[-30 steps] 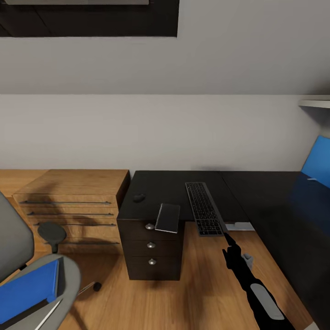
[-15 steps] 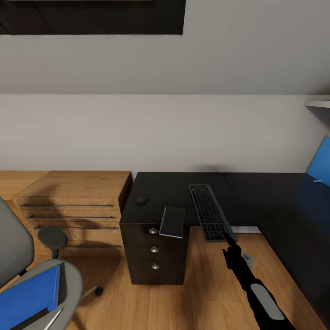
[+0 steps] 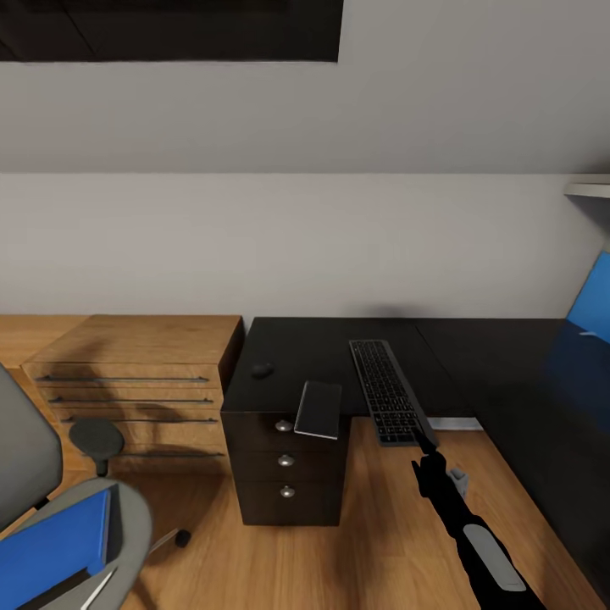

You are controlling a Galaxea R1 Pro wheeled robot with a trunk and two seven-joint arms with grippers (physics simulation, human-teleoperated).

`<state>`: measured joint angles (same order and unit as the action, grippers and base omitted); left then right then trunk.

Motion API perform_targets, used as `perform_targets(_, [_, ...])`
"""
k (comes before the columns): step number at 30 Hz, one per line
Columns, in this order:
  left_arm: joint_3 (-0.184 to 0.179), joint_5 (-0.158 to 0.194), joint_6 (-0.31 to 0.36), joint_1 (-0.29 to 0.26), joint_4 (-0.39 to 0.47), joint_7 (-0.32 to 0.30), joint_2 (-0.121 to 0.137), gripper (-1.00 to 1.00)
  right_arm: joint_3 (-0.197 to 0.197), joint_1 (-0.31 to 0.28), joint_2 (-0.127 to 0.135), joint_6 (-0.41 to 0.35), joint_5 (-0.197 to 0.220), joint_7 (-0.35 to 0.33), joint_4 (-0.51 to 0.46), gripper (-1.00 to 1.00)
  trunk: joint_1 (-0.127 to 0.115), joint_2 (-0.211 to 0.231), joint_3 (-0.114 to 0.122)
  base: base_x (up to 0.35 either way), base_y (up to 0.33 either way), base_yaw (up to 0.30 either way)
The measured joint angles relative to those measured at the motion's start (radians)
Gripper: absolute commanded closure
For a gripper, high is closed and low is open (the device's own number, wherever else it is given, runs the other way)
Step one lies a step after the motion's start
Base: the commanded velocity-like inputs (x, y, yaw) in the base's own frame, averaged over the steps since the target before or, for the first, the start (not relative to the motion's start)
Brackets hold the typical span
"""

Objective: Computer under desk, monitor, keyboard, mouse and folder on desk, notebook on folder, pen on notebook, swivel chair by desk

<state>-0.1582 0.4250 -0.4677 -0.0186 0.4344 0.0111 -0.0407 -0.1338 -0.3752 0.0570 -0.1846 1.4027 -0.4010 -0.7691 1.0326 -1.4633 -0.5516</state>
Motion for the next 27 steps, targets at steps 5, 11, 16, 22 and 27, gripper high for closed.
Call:
perform_targets(5, [0.000,0.000,0.000,0.000,0.000,0.000,0.000,-1.00,0.000,0.000,0.000,0.000,0.000,0.000,0.000,-1.00,0.019,-0.035,-0.016,0.000,0.000,0.000])
perform_targets(11, [0.001,0.000,0.000,0.000,0.000,0.000,0.000,-1.00,0.000,0.000,0.000,0.001,0.000,0.001,0.000,-1.00,0.042,-0.077,-0.034,0.000,0.000,0.000])
perform_targets(16, [0.001,0.000,0.000,0.001,0.000,0.000,0.000,-1.00,0.000,0.000,0.000,0.001,0.000,0.001,0.000,-1.00,0.061,-0.112,-0.050,0.000,0.000,0.000])
perform_targets(22, [0.001,0.000,0.000,0.001,0.000,0.000,0.000,-1.00,0.000,0.000,0.000,0.001,0.000,0.002,0.000,-1.00,0.084,-0.154,-0.069,0.000,0.000,0.000])
perform_targets(27, [0.002,0.000,0.000,0.000,0.000,0.000,0.000,-1.00,0.000,0.000,0.000,0.001,0.000,0.002,0.000,-1.00,0.084,-0.154,-0.069,0.000,0.000,0.000])
